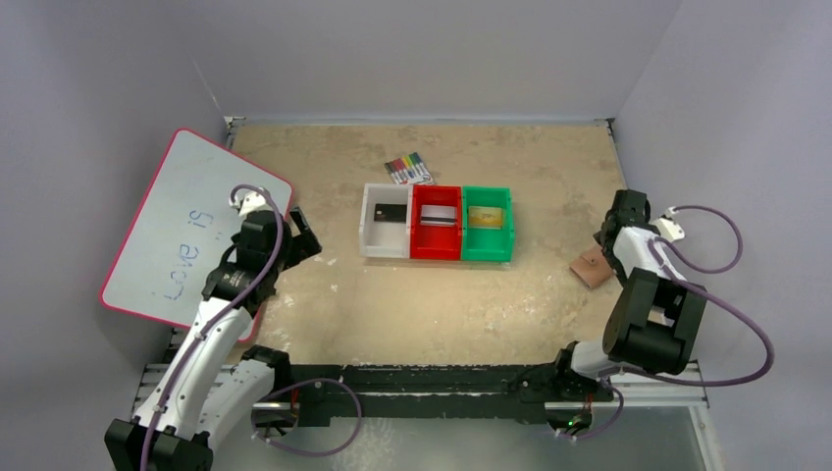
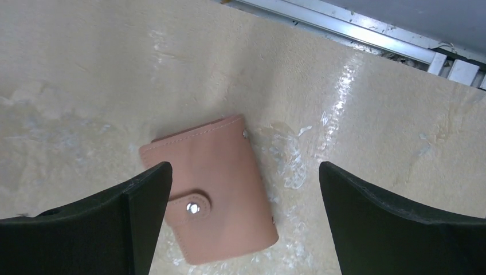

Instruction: Take the credit cards out of the card holder

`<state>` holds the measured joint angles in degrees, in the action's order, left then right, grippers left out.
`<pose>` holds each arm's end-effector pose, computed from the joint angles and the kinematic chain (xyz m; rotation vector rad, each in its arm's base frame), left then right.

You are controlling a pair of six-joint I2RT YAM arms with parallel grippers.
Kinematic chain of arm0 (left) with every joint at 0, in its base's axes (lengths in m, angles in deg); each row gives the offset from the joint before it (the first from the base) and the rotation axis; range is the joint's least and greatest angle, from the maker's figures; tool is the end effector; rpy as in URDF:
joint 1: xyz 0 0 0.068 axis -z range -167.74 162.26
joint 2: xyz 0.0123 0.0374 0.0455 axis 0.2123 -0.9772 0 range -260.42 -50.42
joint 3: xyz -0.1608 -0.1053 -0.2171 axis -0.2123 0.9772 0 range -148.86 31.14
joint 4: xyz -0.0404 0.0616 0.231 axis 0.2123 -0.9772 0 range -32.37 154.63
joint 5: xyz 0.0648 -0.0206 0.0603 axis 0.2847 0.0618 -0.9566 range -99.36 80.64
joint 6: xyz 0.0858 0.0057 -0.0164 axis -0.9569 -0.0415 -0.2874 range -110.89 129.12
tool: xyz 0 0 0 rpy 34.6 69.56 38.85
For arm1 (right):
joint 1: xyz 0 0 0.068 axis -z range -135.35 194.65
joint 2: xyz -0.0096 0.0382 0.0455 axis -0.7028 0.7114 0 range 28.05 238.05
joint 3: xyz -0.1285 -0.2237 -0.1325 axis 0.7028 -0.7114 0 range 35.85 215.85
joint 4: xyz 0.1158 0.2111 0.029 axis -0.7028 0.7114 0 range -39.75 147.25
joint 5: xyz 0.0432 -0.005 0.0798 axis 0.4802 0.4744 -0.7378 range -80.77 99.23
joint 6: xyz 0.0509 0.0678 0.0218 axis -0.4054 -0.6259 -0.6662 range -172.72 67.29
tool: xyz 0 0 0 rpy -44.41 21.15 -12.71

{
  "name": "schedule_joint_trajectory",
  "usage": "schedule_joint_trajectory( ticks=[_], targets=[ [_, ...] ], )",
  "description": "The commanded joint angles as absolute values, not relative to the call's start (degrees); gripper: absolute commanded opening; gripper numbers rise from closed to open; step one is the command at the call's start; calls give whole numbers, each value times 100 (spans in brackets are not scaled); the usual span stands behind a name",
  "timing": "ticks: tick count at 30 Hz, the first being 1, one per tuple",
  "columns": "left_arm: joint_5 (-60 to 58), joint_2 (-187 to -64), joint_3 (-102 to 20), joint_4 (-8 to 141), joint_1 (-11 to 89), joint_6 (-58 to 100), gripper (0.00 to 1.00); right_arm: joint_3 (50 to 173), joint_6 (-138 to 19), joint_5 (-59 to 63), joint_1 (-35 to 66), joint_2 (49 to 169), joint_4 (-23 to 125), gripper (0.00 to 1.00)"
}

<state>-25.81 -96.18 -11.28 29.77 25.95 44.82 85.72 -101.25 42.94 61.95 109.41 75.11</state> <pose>0.1683 -0.0183 0.2704 -0.5729 2.1346 -0.1577 0.2520 -0.1236 0.2106 1.4780 1.8815 -0.5013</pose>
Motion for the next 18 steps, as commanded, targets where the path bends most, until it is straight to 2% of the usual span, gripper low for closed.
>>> schedule_joint_trajectory(
  ticks=[1, 6, 8, 11, 13, 18],
  targets=[
    [-2644, -9700, -1122, 3230, 2620, 4349, 96, 8388, -9369, 3493, 6456, 11153, 6417, 100],
    [-2601, -9862, -1113, 3253, 2612, 4340, 96, 8261, -9428, 2943, 6460, 11698, 6342, 98],
    [-2588, -9934, -1120, 3233, 2617, 4325, 96, 8163, -9562, 2528, 6460, 11832, 6279, 92],
    [-2596, -9991, -1131, 3224, 2614, 4330, 95, 7863, -9378, 1926, 6452, 11844, 5794, 77],
    [-2606, -10005, -1129, 3217, 2615, 4326, 95, 7600, -9204, 1455, 6438, 11662, 5456, 72],
    [-2628, -10038, -1115, 3236, 2614, 4348, 95, 7106, -9055, 1124, 6135, 10936, 5311, 70]
  ],
)
